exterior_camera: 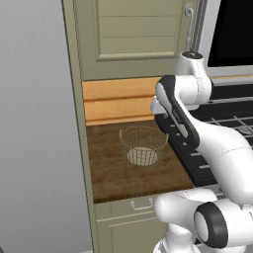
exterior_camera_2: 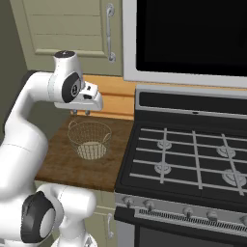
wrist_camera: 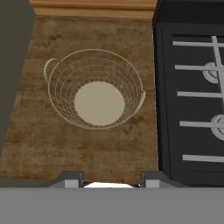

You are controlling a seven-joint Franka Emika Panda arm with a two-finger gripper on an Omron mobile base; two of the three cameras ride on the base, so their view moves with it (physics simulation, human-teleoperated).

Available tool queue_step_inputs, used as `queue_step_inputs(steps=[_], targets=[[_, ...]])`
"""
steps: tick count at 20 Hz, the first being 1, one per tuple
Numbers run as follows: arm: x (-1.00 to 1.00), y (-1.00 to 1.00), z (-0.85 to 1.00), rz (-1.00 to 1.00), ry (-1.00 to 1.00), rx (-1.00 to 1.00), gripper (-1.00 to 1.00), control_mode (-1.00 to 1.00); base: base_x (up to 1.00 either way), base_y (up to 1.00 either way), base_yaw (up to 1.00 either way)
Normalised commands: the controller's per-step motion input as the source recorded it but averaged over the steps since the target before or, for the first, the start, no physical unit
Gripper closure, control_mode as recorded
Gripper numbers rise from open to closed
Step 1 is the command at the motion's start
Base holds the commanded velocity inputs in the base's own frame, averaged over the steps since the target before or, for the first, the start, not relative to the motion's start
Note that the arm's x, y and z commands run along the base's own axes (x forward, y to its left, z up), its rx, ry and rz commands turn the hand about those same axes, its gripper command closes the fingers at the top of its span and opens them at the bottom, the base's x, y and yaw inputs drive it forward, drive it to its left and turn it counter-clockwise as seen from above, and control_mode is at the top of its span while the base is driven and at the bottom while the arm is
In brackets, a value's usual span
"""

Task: Open the cabinet, pick up the bread from the cabinet and place it in the basket. Then move the basket to the dining counter.

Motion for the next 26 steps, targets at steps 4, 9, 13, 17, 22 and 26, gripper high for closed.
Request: queue_step_inputs(steps=[4,9,13,17,22,26], targets=[[-0.12,0.0,0.08,0.0,-0.11,0.0,-1.0,-1.0,0.0,0.0,0.0],[-0.45,0.0,0.54,0.0,-0.35,0.0,-1.0,-1.0,0.0,0.0,0.0],[-0.06,-0.02,0.54,0.0,-0.37,0.01,-1.0,-1.0,0.0,0.0,0.0],[0.0,-0.04,0.53,0.0,-0.43,0.05,-1.0,-1.0,0.0,0.0,0.0],[0.01,-0.18,0.6,0.0,-0.39,0.11,-1.0,-1.0,0.0,0.0,0.0],[0.0,-0.34,0.43,0.0,-0.32,0.06,-1.0,-1.0,0.0,0.0,0.0]])
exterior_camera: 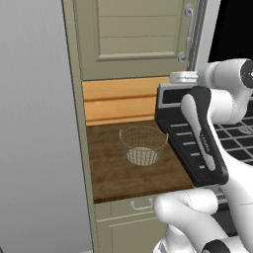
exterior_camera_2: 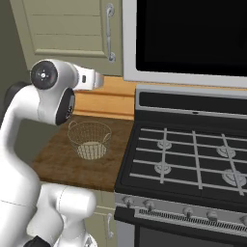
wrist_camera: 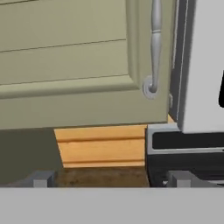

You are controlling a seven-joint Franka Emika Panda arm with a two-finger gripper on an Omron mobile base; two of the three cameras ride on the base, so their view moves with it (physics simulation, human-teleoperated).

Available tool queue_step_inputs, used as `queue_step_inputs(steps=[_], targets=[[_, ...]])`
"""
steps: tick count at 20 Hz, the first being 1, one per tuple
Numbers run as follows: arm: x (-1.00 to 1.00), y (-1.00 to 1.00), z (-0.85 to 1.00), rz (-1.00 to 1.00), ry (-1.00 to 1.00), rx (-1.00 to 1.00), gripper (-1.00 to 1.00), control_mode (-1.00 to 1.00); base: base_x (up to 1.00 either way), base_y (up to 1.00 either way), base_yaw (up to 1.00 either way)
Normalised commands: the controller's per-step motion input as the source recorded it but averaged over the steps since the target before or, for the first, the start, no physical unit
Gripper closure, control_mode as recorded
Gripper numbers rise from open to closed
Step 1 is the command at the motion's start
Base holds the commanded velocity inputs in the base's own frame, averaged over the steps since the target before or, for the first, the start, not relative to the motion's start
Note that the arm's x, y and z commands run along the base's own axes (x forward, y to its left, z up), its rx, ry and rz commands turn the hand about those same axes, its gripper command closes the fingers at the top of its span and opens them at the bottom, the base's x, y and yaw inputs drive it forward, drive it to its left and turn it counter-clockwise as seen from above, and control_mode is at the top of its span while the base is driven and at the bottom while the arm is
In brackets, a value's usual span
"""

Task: Open the cabinet, pick up the bread from the cabinet and place it in the basket. Then move the basket to the dining counter.

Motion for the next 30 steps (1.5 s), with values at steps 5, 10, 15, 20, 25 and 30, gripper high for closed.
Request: queue_step_inputs(steps=[5,10,15,20,25,30], targets=[[0.0,-0.13,0.24,0.0,-0.41,0.0,-1.0,-1.0,0.0,0.0,0.0],[0.0,0.0,0.07,0.0,-0.38,0.0,-1.0,-1.0,0.0,0.0,0.0],[0.15,-0.04,0.04,0.0,-0.23,0.0,-1.0,-1.0,0.0,0.0,0.0],[0.18,-0.18,0.24,0.0,-0.13,0.0,-1.0,-1.0,0.0,0.0,0.0],[0.44,-0.15,0.26,0.0,-0.05,0.01,-1.0,-1.0,0.0,0.0,0.0],[0.44,-0.06,0.05,0.0,-0.03,0.0,-1.0,-1.0,0.0,0.0,0.0]])
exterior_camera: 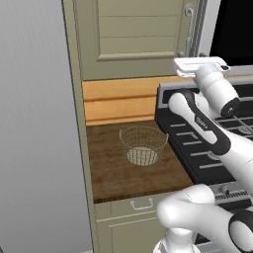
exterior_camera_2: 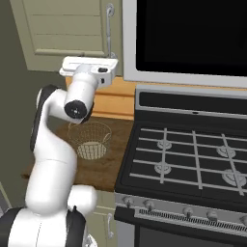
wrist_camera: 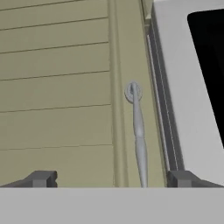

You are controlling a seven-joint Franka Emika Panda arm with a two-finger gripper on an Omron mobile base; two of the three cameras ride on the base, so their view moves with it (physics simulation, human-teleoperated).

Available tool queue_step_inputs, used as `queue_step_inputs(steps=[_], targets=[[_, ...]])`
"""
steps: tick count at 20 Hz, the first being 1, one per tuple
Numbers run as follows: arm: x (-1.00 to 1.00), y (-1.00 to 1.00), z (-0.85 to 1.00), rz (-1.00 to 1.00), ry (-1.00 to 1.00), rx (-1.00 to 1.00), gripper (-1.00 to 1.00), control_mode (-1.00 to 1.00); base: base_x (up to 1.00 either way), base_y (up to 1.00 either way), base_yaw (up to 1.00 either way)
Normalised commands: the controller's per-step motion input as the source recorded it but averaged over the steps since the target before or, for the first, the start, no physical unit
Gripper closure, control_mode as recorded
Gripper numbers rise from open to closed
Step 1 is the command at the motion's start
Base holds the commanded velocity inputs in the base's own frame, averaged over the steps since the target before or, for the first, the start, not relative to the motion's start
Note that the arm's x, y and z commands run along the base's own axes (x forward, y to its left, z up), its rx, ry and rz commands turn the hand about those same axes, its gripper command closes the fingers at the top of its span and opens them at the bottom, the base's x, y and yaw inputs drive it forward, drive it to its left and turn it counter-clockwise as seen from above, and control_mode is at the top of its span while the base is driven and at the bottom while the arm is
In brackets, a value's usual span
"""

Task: Open the cabinet, pick up the bread from the cabinet and place it in the basket. Then move the basket to the dining counter.

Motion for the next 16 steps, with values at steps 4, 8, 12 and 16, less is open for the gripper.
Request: queue_step_inputs(steps=[4,8,12,16], targets=[[0.55,-0.04,0.0,0.0,-0.01,0.0,-1.0,-1.0,0.0,0.0,0.0],[0.51,-0.08,0.04,0.0,0.0,0.0,-1.0,-1.0,0.0,0.0,0.0],[0.43,-0.03,0.13,0.0,0.0,0.0,-1.0,-1.0,0.0,0.0,0.0],[0.41,-0.08,0.13,-0.01,0.0,0.0,-1.0,-1.0,0.0,0.0,0.0]])
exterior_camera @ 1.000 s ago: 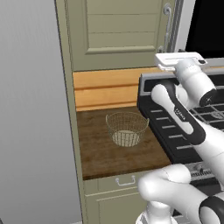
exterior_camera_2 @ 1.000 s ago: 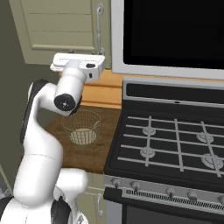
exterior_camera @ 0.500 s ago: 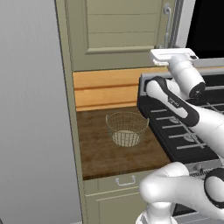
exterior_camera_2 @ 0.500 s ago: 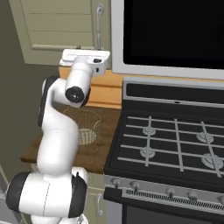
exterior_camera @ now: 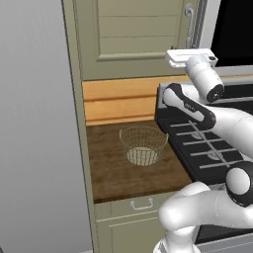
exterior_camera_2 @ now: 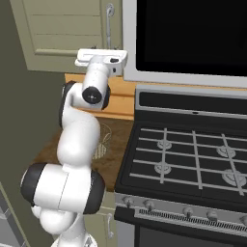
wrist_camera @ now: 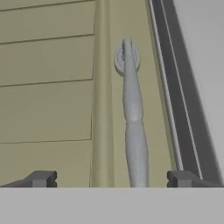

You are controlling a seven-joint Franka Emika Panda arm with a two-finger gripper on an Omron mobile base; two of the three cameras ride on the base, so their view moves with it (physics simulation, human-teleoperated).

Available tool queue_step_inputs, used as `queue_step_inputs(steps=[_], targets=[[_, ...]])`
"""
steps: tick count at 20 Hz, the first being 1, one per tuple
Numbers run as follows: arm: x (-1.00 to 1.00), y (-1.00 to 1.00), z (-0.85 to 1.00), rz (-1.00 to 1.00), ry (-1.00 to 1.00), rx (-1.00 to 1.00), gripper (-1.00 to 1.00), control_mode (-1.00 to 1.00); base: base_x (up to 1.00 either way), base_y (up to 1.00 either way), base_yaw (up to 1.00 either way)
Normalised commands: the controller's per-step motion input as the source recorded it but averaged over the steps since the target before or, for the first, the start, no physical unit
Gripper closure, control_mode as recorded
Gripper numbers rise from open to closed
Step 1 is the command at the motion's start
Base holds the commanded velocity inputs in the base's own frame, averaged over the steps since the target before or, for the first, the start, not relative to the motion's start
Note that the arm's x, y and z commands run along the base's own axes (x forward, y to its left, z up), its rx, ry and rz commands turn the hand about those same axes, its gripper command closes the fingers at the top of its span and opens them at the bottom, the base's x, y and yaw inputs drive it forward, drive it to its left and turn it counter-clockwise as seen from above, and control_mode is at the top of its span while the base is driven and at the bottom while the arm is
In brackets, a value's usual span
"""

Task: Open the cabinet, pick up the bread from the cabinet and place it in the basket. Then move the basket to the dining counter.

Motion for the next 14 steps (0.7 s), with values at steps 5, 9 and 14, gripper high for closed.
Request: queue_step_inputs(steps=[5,9,14], targets=[[0.34,-0.11,0.13,0.0,0.0,0.0,-1.0,-1.0,0.0,0.0,0.0],[0.26,-0.01,0.0,0.0,0.0,0.0,-1.0,-1.0,0.0,0.0,0.0],[0.2,-0.11,0.05,0.0,0.0,0.0,-1.0,-1.0,0.0,0.0,0.0]])
